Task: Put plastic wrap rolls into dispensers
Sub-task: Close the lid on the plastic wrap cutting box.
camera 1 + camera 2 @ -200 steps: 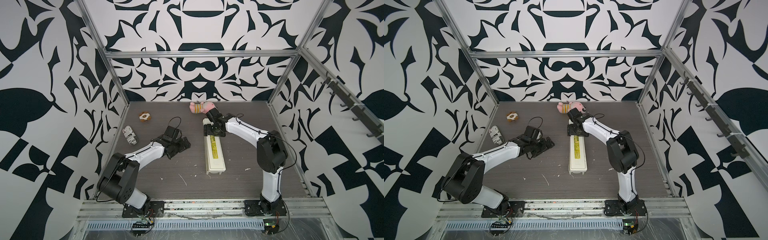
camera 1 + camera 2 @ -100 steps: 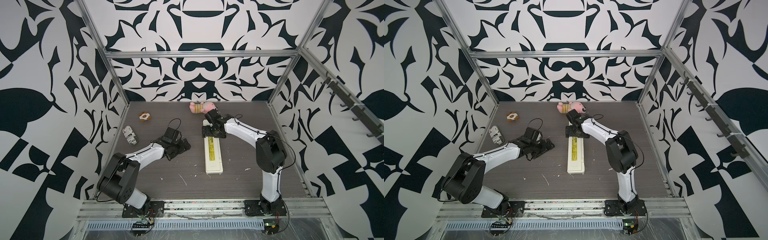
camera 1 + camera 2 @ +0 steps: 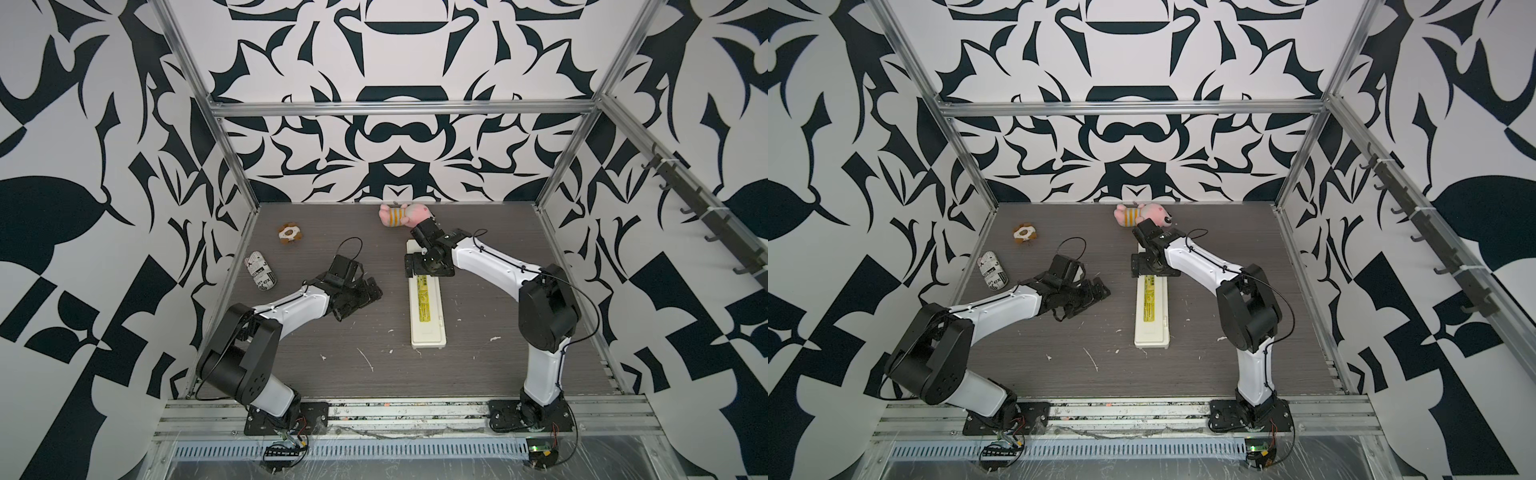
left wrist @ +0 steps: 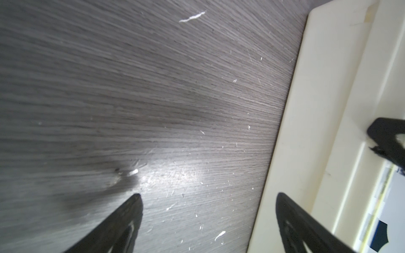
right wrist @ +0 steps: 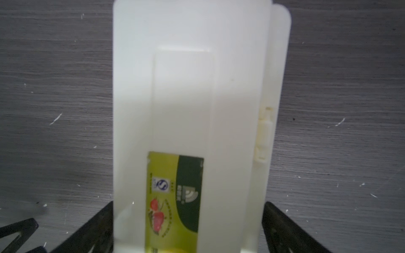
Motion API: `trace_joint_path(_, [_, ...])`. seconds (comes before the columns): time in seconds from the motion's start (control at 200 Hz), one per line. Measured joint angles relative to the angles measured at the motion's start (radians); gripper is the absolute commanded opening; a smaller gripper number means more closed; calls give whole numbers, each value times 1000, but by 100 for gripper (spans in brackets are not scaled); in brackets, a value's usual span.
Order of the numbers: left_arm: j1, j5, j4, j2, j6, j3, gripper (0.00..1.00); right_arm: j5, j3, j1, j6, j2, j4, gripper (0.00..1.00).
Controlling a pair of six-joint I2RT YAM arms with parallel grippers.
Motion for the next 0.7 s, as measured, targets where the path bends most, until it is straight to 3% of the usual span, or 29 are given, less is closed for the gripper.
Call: trace_joint_path(0.7, [0, 6, 23, 18, -1, -1, 96, 24, -70, 61, -4, -26, -45, 100])
